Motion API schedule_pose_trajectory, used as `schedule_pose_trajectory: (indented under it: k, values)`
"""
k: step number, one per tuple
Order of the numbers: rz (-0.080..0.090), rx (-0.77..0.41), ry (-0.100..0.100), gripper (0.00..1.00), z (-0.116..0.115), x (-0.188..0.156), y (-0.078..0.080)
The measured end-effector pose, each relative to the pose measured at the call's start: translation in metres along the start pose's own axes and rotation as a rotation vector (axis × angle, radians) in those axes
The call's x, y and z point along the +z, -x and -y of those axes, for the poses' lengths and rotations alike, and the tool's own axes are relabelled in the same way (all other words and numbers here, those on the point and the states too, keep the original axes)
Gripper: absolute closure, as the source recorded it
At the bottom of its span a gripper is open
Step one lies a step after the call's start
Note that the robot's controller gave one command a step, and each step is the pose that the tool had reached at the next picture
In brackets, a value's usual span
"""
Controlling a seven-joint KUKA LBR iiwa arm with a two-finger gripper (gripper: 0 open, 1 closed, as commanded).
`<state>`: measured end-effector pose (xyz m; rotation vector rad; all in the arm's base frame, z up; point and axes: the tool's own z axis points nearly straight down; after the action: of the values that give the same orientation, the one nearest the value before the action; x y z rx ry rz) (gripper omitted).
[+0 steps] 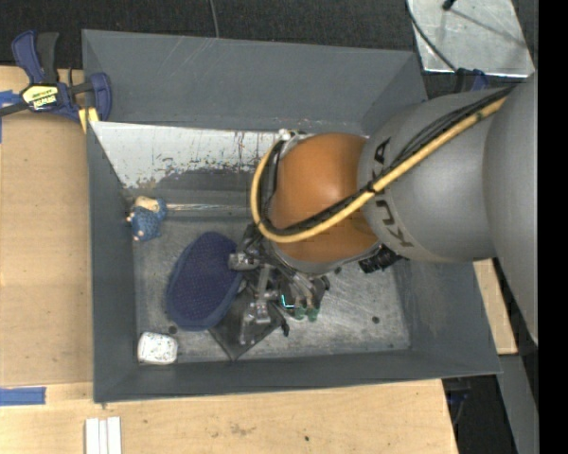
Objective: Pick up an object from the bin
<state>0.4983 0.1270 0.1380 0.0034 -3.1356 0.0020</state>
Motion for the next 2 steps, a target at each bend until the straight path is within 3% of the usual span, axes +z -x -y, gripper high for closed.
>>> schedule_pose_trajectory:
  k: [1, 2]
  values:
    - [0.022, 0.121, 0.006, 0.00, -0.0202, 0.0581, 0.0111]
    - [0.042, 0.125, 0.009, 1.00, -0.0186, 0.0525, 0.0172]
